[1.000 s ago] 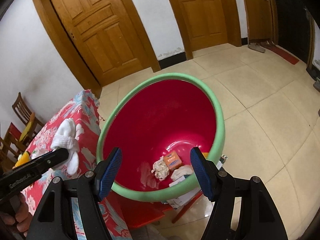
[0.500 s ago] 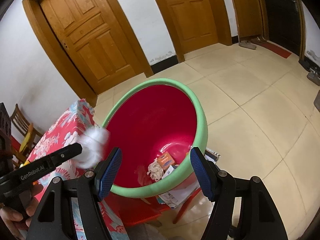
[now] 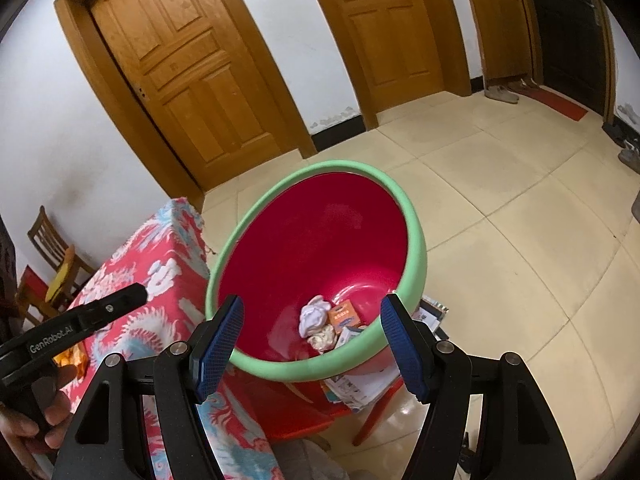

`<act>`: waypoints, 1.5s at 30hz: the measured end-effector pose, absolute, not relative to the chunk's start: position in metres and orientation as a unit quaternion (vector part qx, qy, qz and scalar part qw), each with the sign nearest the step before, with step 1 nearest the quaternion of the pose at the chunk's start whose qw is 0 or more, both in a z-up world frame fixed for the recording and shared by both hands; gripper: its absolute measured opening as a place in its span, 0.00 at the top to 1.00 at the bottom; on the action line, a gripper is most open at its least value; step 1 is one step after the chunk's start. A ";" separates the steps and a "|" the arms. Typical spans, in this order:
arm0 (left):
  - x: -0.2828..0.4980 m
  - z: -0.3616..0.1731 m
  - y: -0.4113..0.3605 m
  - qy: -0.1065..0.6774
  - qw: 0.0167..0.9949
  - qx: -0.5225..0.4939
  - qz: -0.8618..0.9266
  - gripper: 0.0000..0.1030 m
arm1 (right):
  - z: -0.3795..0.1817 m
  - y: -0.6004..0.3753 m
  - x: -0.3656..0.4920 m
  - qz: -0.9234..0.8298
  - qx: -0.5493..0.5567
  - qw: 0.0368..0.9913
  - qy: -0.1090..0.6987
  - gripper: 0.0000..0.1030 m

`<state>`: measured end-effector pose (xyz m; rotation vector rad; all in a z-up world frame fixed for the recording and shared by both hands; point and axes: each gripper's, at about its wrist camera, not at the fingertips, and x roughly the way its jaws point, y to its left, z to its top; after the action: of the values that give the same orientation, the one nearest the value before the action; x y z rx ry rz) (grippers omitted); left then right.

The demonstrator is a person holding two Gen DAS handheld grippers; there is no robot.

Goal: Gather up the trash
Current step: 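Move both tools back to the table while the left tool approaches the yellow foam net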

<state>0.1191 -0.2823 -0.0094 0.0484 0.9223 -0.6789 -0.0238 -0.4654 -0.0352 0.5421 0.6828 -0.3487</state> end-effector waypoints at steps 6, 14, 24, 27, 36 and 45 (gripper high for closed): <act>0.123 0.003 -0.251 0.427 0.855 0.012 -0.294 0.68 | -0.032 -0.452 -0.023 -0.153 0.259 0.894 0.332 0.30; 0.131 0.007 -0.209 0.422 0.868 0.004 -0.261 0.68 | -0.024 -0.431 -0.017 -0.134 0.246 0.899 0.337 0.30; 0.142 0.015 -0.149 0.412 0.887 -0.018 -0.207 0.68 | -0.022 -0.403 -0.008 -0.110 0.236 0.899 0.353 0.30; 0.147 0.018 -0.128 0.407 0.894 -0.024 -0.186 0.68 | -0.021 -0.393 -0.005 -0.101 0.231 0.900 0.357 0.30; 0.165 0.010 -0.082 0.405 0.909 -0.001 -0.104 0.68 | -0.023 -0.369 0.005 -0.079 0.222 0.899 0.370 0.30; 0.180 -0.011 -0.060 0.426 0.901 0.008 -0.078 0.68 | -0.023 -0.358 0.009 -0.072 0.215 0.897 0.380 0.30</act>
<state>0.1799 -0.0604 -0.0106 0.0161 0.8818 -0.1624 0.0086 -0.3576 -0.0228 0.4461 0.7877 -0.1495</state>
